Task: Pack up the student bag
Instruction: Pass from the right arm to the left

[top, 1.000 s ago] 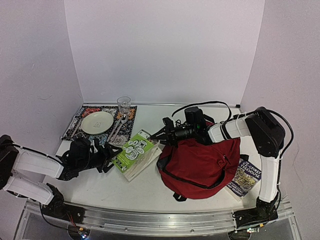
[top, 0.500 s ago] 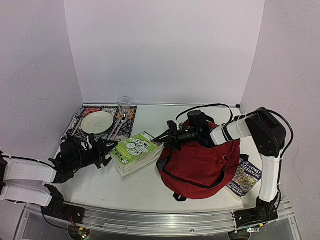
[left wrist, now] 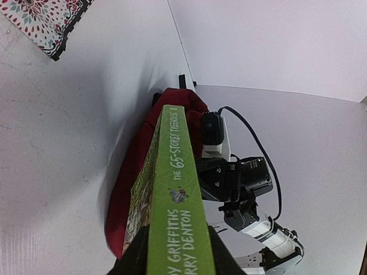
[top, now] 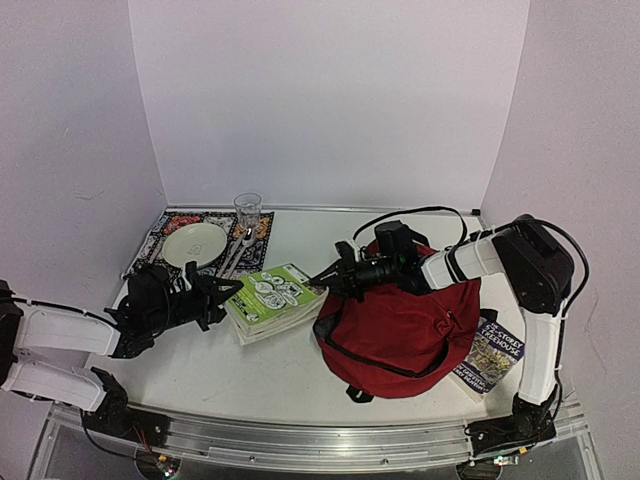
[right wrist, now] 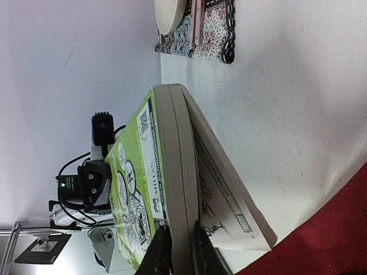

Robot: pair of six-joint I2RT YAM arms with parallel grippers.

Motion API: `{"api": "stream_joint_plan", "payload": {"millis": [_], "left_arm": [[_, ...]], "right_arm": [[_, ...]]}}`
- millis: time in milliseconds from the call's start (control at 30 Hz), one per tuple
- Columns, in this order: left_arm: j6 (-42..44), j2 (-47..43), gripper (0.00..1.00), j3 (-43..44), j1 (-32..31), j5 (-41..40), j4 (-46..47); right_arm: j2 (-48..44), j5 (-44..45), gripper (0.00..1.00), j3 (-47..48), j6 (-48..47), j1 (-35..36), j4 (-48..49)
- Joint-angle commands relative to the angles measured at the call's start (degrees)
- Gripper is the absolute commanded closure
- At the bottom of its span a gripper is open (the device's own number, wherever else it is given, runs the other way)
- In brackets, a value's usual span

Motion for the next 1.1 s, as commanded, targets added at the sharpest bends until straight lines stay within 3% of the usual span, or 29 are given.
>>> {"api": "stream_joint_plan", "payload": {"millis": [0,67,167,433,700,900,1067], "left_arm": [[-1.41,-0.99,0.83,2.99,-0.32,1.08,5.52],[-1.77,-1.09,0.91,2.54,-0.32,0.45,5.5],[-1.99,-0.36,1.0,2.13,-0.27,0.0,5.5],[-1.72,2.55,1.0,2.82,0.02,-1.96,5.53],[-0.16,6.95,1.0,7.53,2.67,0.12,5.54],[0.62,9.63,1.0,10.92,5.16,2.76,5.58],[0.75,10.54,1.0,12.15,6.29,3.96,5.58]], "right_arm": [[-5.8,1.33,0.94,3.77,-11.55,1.12,-11.41],[-6.88,3.15,0.9,4.73,-16.24,1.12,-17.34],[-8.82,4.98,0.76,5.32,-21.22,1.12,-23.15],[-15.95,13.46,0.49,6.94,-36.12,1.13,-42.31],[-23.64,21.69,0.35,5.07,-47.11,3.1,-56.74],[-27.53,32.48,0.24,6.27,-51.86,8.69,-68.62],[-27.53,41.45,0.2,8.97,-53.79,14.51,-78.13]]}}
